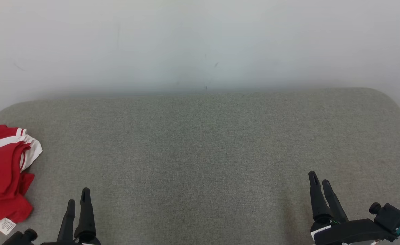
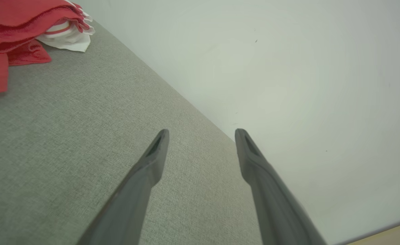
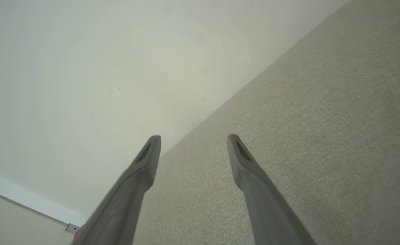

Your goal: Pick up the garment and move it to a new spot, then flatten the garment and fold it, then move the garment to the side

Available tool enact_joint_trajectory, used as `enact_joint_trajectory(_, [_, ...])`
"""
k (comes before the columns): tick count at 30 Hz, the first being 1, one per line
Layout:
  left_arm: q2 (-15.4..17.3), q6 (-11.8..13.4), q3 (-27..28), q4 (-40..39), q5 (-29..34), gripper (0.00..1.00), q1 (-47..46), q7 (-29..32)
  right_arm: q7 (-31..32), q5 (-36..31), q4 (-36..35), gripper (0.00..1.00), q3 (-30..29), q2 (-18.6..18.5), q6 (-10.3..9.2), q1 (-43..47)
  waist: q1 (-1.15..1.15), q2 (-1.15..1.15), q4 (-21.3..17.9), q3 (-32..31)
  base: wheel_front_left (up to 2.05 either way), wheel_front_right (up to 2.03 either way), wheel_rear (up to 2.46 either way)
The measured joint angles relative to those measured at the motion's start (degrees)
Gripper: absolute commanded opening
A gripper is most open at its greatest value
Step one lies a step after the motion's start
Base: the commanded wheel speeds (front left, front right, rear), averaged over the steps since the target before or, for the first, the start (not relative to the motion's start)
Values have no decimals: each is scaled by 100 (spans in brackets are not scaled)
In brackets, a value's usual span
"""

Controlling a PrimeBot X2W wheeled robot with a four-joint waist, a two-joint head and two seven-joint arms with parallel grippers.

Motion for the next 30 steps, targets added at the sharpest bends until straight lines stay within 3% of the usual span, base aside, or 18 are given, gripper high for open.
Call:
enact_joint_trajectory(17, [3, 172, -156, -237, 1317, 100, 45, -307, -292, -1185, -264, 100, 145, -2, 0, 85, 0, 0, -15, -63, 0, 0, 0])
enact_joint_trajectory(30, [18, 124, -249, -332, 2082, 100, 81, -497, -485, -1951, -380, 100, 260, -2, 0, 101, 0, 0, -60, -63, 0, 0, 0])
